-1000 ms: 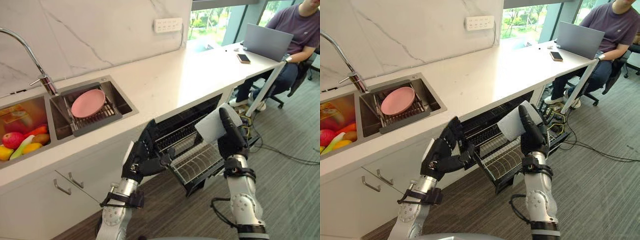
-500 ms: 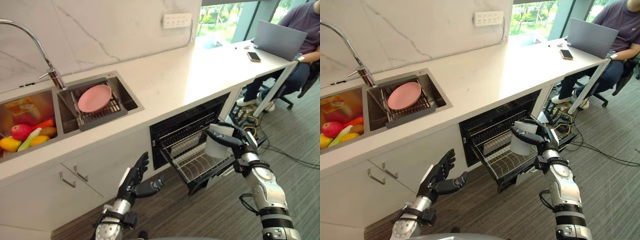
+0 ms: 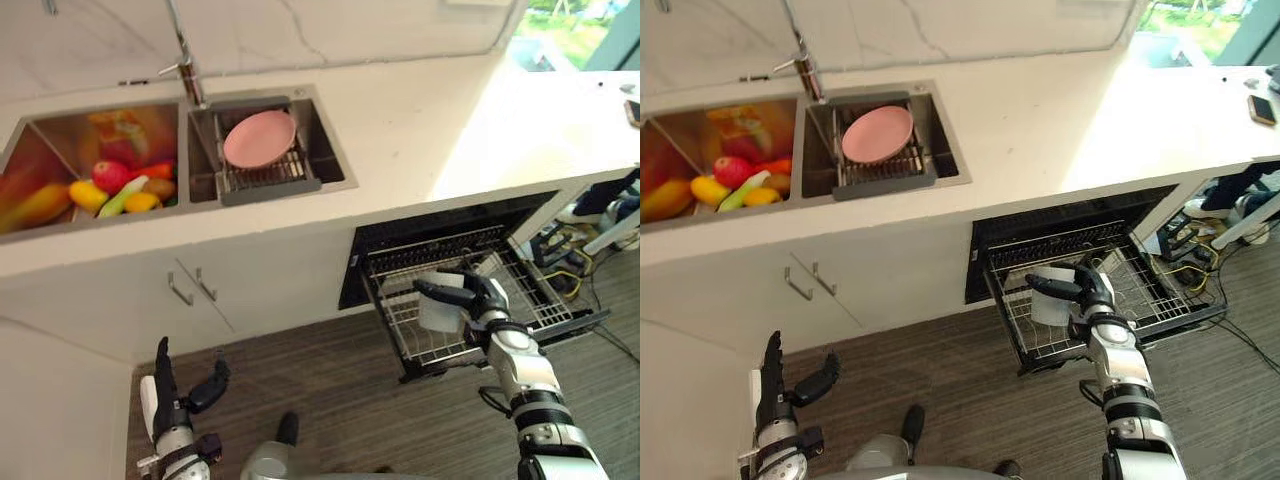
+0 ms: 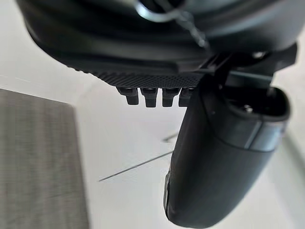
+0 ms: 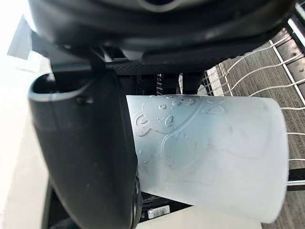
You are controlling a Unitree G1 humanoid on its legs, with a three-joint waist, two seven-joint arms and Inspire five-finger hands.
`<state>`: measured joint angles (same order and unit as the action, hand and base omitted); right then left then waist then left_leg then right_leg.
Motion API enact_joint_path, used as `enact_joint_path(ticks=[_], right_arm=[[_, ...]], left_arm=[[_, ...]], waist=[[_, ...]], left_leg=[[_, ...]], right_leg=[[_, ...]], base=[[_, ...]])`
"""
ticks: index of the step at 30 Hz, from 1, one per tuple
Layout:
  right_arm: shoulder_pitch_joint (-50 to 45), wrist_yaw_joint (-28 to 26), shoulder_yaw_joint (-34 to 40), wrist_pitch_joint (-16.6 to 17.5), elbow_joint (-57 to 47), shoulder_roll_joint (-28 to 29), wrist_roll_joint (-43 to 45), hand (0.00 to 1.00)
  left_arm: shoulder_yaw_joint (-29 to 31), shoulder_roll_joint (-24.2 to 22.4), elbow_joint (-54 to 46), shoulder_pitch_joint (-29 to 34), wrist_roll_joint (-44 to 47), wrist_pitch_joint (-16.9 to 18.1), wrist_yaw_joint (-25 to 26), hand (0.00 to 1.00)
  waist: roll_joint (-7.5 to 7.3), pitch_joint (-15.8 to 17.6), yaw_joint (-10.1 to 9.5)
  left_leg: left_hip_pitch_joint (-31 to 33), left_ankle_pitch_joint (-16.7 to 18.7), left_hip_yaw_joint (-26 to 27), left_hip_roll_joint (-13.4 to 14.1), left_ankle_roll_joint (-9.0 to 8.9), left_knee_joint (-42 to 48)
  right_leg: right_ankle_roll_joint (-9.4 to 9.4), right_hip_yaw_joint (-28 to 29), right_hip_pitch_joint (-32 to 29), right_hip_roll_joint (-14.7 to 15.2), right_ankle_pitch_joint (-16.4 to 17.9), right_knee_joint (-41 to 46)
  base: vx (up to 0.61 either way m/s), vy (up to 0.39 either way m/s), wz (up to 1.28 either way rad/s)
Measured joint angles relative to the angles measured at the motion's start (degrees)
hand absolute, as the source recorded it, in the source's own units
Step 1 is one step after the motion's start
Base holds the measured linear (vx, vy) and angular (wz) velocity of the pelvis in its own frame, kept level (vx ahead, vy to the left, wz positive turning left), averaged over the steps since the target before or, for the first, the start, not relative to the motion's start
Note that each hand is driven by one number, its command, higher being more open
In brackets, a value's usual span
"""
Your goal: Walk over to the sink, pick up the cup, carry it to the dishwasher, place the cup inside the dishwasher, then close the dishwasher door
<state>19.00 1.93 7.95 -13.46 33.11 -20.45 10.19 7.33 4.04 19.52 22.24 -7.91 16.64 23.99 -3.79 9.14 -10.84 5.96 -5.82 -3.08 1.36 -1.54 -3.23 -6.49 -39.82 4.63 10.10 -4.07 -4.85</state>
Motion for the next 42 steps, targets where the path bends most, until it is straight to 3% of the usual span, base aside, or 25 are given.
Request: enact_joint_path(ticks=[7, 16, 18, 25, 35, 36, 42], right_arm=[[10.61, 1.62, -2.22, 0.26, 7.28, -6.13, -0.29, 0.0], [21.01, 1.71, -2.76, 1.47, 16.08, -11.95, -0.33, 0.0], [23.62, 0.63, -3.86, 2.01, 18.83, -13.94, -0.85, 0.0], [26.95, -2.9, -6.6, 2.52, 24.71, -15.34, -3.43, 0.0], [31.76, -4.1, -8.94, 3.89, 28.98, -15.55, -3.82, 0.0], [32.68, -4.07, -9.42, 4.1, 29.69, -15.57, -3.93, 1.0], [34.81, -4.17, -9.52, 5.47, 31.33, -15.56, -4.13, 1.0]], left_arm=[[-2.92, 1.01, 3.22, -3.14, 0.04, 2.04, -0.11, 1.0], [-3.31, 1.62, 13.16, -4.4, 5.2, 4.15, -3.65, 1.0], [-3.42, 1.59, 15.02, -4.85, 6.35, 5.09, -4.34, 1.0], [-3.59, 1.78, 18.75, -5.6, 9.07, 7.83, -4.37, 1.0], [-7.34, 1.8, 19.41, -7.83, 11.35, 8.11, -5.68, 1.0], [-7.53, 1.8, 19.41, -7.83, 11.35, 8.11, -5.83, 1.0], [-7.77, 1.79, 19.45, -7.91, 11.83, 8.1, -6.71, 1.0]], waist=[[0.29, 6.45, -2.19], [0.76, 11.14, -2.72], [1.7, 12.98, -3.24], [4.01, 14.7, -3.77], [6.33, 16.37, -4.1], [6.58, 16.5, -4.15], [7.07, 16.76, -5.21]], left_leg=[[4.56, -0.39, -1.23, -0.05, -0.01, 2.33], [7.07, -0.33, -0.75, 0.05, 0.07, 3.11], [7.33, -0.32, -0.24, 0.18, 0.09, 3.33], [9.21, -0.35, 0.55, 0.3, 0.12, 3.64], [11.02, -0.38, 0.4, 0.18, 0.18, 3.93], [11.03, -0.38, 0.4, 0.18, 0.18, 3.93], [11.17, -0.38, 0.42, 0.2, 0.18, 3.93]], right_leg=[[0.54, -1.02, -2.87, -0.12, -0.82, 0.0], [0.74, -0.28, -5.49, -0.07, -1.19, -0.02], [0.92, 0.32, -5.96, -0.11, -1.45, -0.02], [1.12, 1.31, -8.2, -0.14, -1.88, 0.0], [1.12, 1.25, -9.76, -0.06, -1.94, 0.0], [1.12, 1.26, -9.77, -0.06, -1.94, -0.01], [1.12, 1.29, -9.97, -0.08, -1.94, -0.01]], base=[[-0.02, 0.033, 0.08], [0.01, 0.026, -0.04], [-0.02, 0.04, -0.12], [-0.01, 0.034, -0.07], [0.02, 0.022, 0.01], [0.0, 0.0, 0.0], [0.0, 0.005, 0.0]])
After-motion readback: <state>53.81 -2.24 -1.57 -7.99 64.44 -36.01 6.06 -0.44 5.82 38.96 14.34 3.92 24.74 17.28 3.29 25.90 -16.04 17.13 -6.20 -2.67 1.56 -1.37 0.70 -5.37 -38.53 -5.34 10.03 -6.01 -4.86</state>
